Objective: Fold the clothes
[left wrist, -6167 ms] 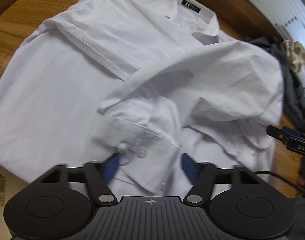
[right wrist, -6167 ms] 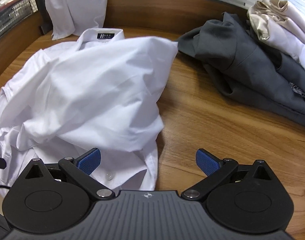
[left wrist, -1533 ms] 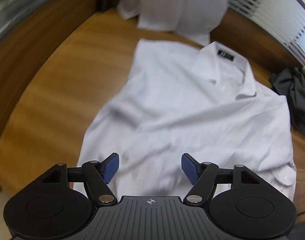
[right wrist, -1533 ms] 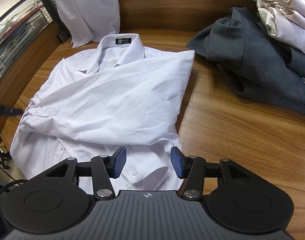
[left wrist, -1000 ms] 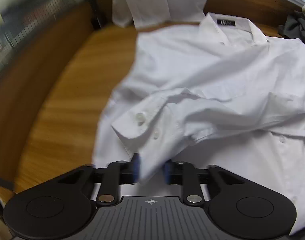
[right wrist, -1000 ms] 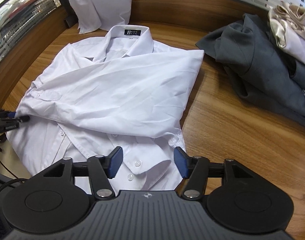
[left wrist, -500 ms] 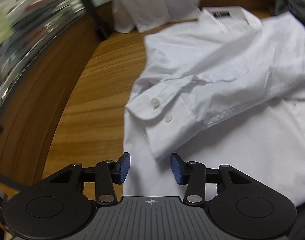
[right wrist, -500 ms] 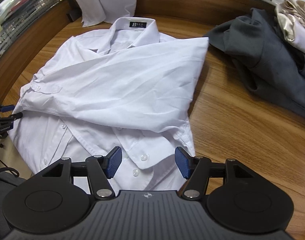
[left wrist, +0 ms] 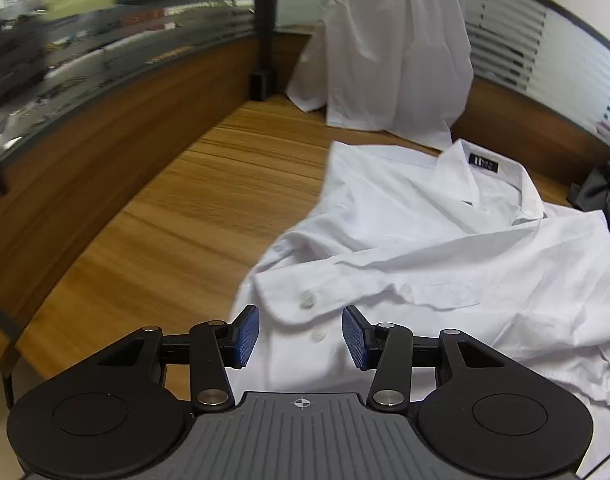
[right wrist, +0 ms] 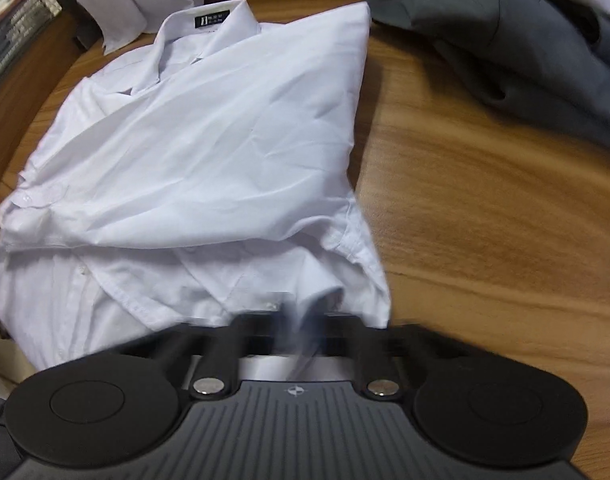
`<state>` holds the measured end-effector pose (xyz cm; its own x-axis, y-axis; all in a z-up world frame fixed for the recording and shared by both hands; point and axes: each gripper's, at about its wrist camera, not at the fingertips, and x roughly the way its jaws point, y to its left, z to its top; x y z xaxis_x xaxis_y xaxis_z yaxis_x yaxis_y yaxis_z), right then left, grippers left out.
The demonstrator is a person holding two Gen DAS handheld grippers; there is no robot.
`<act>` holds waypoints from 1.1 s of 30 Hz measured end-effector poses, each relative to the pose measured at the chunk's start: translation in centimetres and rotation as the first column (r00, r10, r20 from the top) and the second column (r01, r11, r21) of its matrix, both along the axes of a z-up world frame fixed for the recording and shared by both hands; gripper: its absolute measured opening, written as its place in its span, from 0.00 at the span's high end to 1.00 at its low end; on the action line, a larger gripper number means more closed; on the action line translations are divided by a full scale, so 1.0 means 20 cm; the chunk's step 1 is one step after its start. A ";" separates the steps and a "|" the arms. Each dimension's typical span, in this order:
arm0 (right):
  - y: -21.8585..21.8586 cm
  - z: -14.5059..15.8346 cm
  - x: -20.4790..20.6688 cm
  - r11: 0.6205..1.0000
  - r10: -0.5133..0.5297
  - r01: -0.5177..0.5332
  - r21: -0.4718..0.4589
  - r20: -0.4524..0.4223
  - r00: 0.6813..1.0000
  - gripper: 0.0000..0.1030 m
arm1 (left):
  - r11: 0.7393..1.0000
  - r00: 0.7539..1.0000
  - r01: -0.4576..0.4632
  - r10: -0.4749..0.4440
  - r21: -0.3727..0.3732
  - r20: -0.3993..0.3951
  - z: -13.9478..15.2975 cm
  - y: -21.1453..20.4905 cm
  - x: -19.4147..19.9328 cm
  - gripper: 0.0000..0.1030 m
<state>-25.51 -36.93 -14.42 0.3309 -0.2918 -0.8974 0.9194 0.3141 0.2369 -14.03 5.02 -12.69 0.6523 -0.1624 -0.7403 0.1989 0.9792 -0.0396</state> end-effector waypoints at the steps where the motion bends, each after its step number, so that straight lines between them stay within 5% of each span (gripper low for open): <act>1: 0.00 0.01 -0.01 1.000 -0.009 0.009 -0.004 0.008 1.000 0.99 | 1.000 1.000 0.007 -0.007 0.007 0.002 -0.01 -0.02 0.02 0.52; 7: -0.01 0.00 -0.03 1.000 -0.010 0.011 0.029 0.000 1.000 0.93 | 0.996 0.998 0.061 -0.061 0.059 -0.006 -0.06 -0.10 0.16 0.45; 10: 0.00 0.09 -0.05 1.000 0.015 -0.015 -0.023 0.004 1.000 0.79 | 0.993 0.996 0.085 -0.085 0.087 -0.004 -0.06 -0.12 0.21 0.42; 14: -0.07 0.23 -0.09 0.995 0.003 -0.002 -0.102 0.007 1.000 0.73 | 0.986 0.993 0.116 -0.114 0.118 -0.028 -0.09 -0.15 0.27 0.41; 19: -0.28 0.28 -0.08 0.989 -0.044 0.049 -0.141 0.040 0.998 0.55 | 0.982 0.990 0.135 -0.129 0.134 -0.051 -0.13 -0.20 0.32 0.41; 26: -0.69 0.17 0.07 0.978 -0.127 0.136 -0.156 0.069 0.990 0.40 | 0.983 0.991 0.131 -0.127 0.129 -0.037 -0.11 -0.27 0.30 0.41; 29: -0.84 0.09 0.10 0.977 -0.168 0.178 -0.116 0.089 0.982 0.48 | 0.981 0.990 0.135 -0.130 0.140 -0.046 -0.10 -0.30 0.29 0.41; 30: -0.88 0.08 0.11 0.978 -0.173 0.183 -0.101 0.101 0.980 0.78 | 0.981 0.991 0.133 -0.127 0.140 -0.047 -0.09 -0.30 0.29 0.41; 31: -0.91 0.07 0.11 0.980 -0.165 0.174 -0.095 0.096 0.982 0.97 | 0.982 0.991 0.128 -0.123 0.138 -0.047 -0.08 -0.30 0.29 0.41; 33: -0.95 0.06 0.13 0.983 -0.143 0.150 -0.109 0.069 0.987 0.98 | 0.984 0.992 0.119 -0.114 0.133 -0.048 -0.05 -0.31 0.28 0.41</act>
<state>-22.94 -55.89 -13.21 0.3298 -0.4400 -0.8352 0.9424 0.2055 0.2639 -8.33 -1.10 -13.71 0.6043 -0.1319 -0.7857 0.3130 0.9462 0.0819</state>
